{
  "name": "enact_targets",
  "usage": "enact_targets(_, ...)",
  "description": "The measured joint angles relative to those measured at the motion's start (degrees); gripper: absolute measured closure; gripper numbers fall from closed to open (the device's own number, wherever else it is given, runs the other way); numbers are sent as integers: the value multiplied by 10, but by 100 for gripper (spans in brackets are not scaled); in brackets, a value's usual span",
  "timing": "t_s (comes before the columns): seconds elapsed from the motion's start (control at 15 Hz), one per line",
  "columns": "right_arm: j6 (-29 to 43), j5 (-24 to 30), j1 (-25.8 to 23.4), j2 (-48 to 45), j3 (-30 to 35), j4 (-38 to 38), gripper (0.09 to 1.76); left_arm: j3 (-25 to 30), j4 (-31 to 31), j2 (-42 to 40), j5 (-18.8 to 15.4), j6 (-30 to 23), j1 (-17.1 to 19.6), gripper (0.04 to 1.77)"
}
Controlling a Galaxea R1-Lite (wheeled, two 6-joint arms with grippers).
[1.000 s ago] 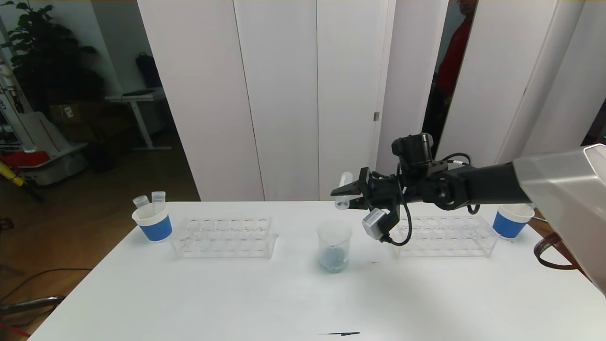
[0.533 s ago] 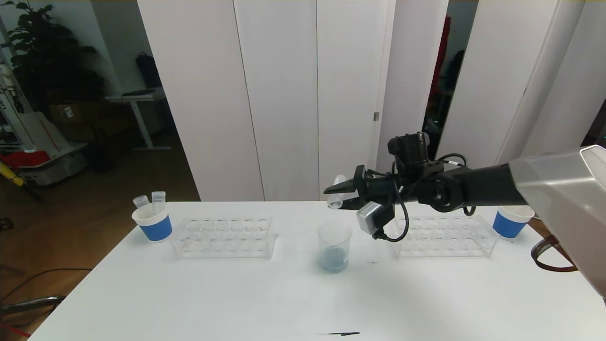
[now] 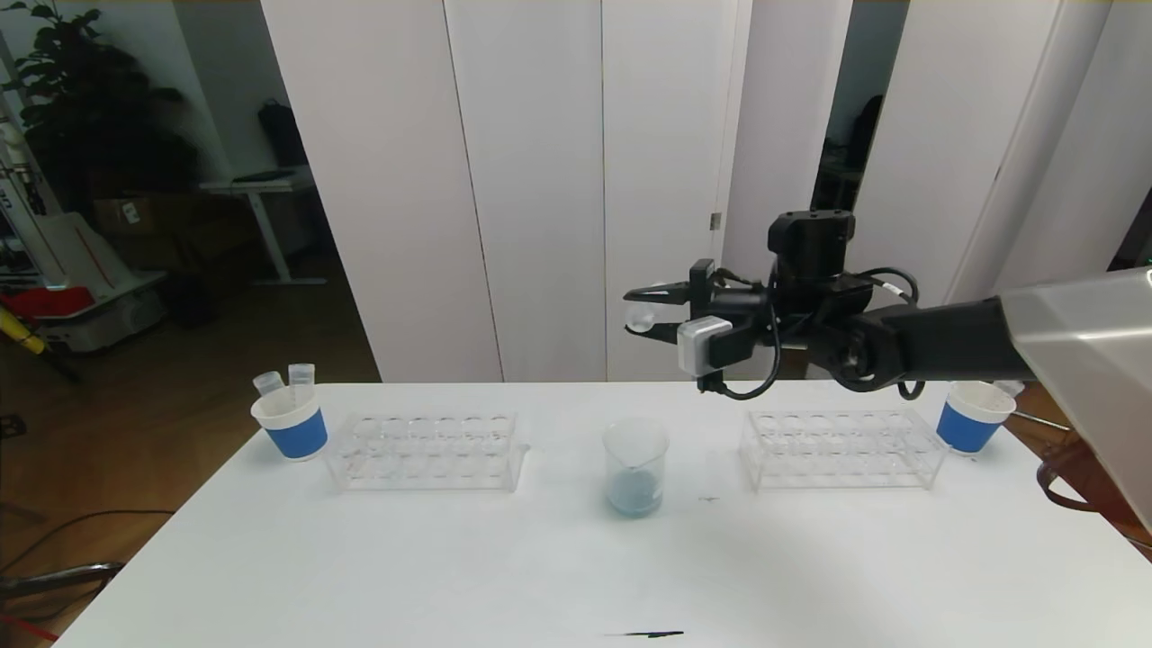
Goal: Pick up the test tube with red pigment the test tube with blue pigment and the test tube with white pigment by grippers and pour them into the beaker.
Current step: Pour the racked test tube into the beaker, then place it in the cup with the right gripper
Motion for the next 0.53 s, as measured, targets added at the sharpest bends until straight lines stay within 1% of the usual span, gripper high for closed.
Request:
enact_targets(0.13,36,-21,-2,-10,-2,0,127,0,0,0,0,0,0,6)
enact_targets(0.27,99,-56,-1,-21,-4,-5,127,0,0,0,0,0,0,6)
enact_targets(0.4,198,-97,4,-35,-4,-16,127,0,0,0,0,0,0,6)
enact_targets(0.53,286,-138,7,-46,-5,-43,127,0,0,0,0,0,0,6)
